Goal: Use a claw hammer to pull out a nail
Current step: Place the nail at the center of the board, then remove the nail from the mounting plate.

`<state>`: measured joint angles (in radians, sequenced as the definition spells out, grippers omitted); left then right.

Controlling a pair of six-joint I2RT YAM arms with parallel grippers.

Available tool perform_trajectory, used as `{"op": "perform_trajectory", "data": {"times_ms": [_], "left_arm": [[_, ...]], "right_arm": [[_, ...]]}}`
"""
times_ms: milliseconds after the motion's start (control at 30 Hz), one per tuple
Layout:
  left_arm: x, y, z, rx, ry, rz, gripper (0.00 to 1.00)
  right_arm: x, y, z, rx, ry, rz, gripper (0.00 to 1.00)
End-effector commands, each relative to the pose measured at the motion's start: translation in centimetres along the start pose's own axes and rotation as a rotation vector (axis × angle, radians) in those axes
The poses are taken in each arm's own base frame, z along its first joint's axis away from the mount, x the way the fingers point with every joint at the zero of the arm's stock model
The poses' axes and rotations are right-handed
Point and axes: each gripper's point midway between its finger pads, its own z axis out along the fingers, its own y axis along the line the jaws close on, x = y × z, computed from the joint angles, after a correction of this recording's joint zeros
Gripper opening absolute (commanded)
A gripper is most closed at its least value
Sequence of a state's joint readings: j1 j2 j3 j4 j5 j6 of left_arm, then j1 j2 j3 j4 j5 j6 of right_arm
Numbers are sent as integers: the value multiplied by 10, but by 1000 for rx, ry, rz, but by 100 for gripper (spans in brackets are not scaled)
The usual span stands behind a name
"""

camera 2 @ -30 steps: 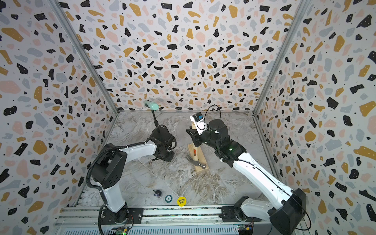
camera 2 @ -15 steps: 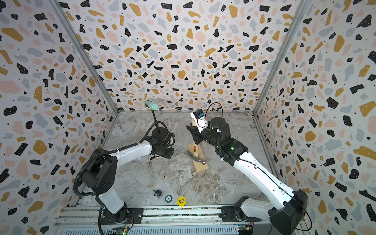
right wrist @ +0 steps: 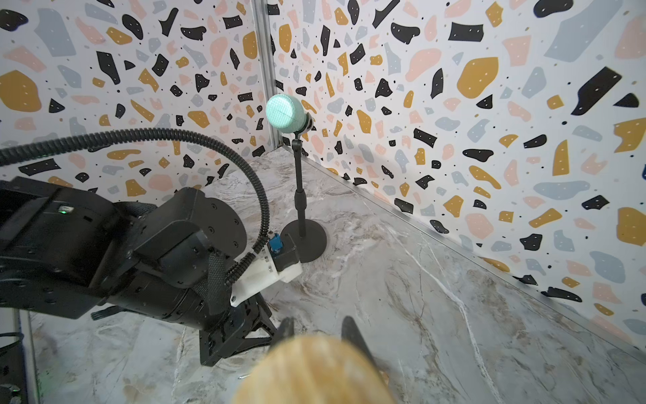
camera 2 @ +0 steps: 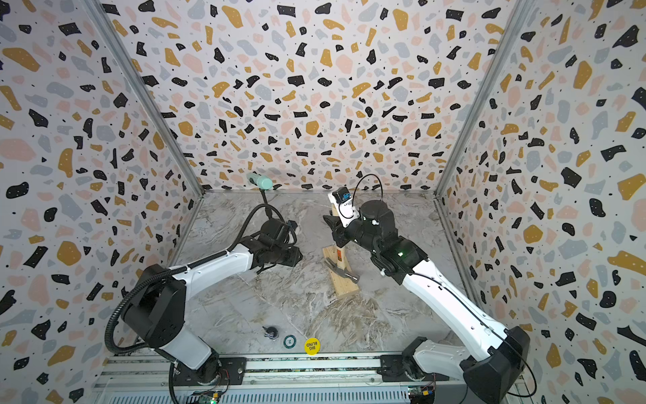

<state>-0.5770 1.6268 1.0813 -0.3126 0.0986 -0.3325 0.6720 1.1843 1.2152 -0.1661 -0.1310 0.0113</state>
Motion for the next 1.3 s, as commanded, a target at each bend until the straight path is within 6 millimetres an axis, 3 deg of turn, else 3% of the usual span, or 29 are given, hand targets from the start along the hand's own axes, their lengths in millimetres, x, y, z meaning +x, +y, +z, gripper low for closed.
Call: {"op": "perform_trajectory", "data": {"times_ms": [0,300,633,1000,1267], "left_arm": [[-15,-16,1,104,-67,-82,35],[-20,-53,20,225,-88,-152,36],[-11,-73,54,297,-63,-188,37],[-6,-75,72,304,-31,-195,35],[-6,-77,78,312,-23,-203,26]], "right_arm": [[-63,-7,-26,43,-182,-40,0],[-52,-29,-20,85,-142,-20,0],[-48,-34,-20,100,-114,-2,0],[-44,-38,-19,113,-95,-3,0],[-40,-42,-12,118,-79,0,0]]}}
